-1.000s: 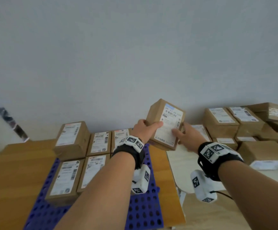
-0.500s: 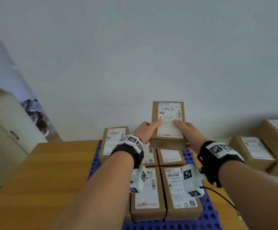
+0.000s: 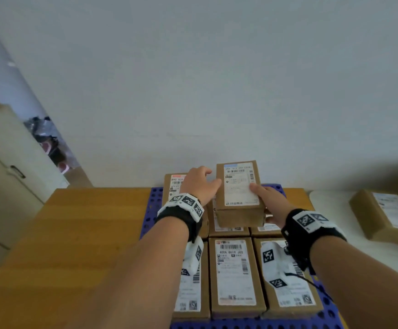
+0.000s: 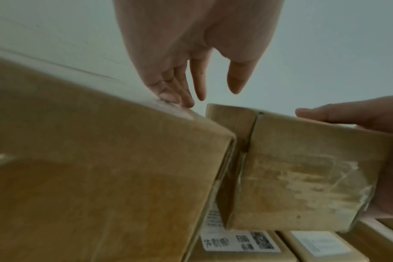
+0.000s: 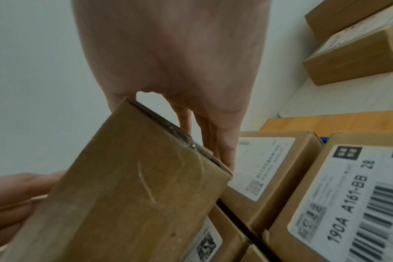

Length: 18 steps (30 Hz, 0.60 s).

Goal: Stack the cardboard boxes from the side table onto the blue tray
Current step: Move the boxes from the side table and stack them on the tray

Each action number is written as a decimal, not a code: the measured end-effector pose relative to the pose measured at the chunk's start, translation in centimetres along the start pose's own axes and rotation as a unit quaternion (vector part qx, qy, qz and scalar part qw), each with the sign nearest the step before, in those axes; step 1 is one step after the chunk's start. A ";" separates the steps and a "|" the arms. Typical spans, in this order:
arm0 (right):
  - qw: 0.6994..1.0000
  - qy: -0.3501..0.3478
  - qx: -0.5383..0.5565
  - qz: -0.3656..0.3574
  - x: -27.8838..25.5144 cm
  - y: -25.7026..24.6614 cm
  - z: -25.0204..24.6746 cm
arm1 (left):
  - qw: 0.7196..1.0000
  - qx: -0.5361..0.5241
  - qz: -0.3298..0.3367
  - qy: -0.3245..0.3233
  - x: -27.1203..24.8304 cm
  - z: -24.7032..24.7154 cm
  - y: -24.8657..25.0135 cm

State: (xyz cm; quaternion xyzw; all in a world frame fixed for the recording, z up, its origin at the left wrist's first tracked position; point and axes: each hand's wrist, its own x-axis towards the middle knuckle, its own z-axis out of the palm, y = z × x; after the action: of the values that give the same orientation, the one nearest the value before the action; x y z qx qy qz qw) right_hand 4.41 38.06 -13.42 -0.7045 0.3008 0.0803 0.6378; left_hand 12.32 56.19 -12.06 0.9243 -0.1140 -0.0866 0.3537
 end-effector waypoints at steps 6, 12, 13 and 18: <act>0.999 -0.036 -0.022 0.025 0.6 0.7 1.4 | 1.000 0.022 0.009 0.003 0.7 1.1 -0.9; 0.998 -0.048 -0.024 0.030 0.7 0.5 1.6 | 0.998 0.053 0.030 -0.004 1.0 1.4 -1.1; 0.998 -0.050 -0.025 0.031 0.7 0.5 1.6 | 0.998 0.052 0.031 -0.008 1.0 1.4 -1.1; 0.997 -0.051 -0.037 0.033 0.7 0.5 1.6 | 0.998 0.054 0.037 -0.010 0.9 1.5 -0.9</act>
State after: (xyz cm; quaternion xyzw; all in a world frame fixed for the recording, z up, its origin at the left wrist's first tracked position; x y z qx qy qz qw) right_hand 5.20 39.32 -14.46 -0.7122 0.2877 0.1484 0.6228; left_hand 12.97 55.68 -13.84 0.9363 -0.1564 -0.0761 0.3052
